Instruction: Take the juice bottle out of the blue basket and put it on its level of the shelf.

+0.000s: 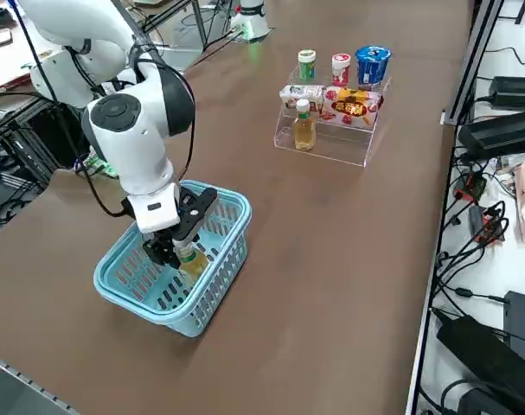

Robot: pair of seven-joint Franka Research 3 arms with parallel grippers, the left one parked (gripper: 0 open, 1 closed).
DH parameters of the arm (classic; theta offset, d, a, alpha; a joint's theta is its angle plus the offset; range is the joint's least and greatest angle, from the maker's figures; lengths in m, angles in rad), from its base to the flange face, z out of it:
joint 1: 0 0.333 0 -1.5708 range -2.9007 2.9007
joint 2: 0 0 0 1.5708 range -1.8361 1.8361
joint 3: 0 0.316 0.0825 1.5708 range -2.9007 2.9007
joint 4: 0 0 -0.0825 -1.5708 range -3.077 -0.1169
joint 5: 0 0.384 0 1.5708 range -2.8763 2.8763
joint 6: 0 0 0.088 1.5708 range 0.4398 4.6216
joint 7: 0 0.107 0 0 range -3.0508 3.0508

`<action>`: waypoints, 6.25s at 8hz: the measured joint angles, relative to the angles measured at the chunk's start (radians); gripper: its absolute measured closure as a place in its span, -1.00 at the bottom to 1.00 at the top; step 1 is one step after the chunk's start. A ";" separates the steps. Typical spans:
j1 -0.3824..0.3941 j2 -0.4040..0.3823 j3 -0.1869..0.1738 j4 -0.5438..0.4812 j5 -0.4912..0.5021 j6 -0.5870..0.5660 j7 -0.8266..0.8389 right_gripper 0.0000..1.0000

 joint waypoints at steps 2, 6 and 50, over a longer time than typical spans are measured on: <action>0.000 0.000 0.000 0.000 0.001 0.000 0.000 -0.67; 0.000 0.000 0.000 -0.001 0.001 0.000 0.000 -0.51; 0.827 0.224 0.075 0.563 -0.006 -0.304 -0.822 -0.09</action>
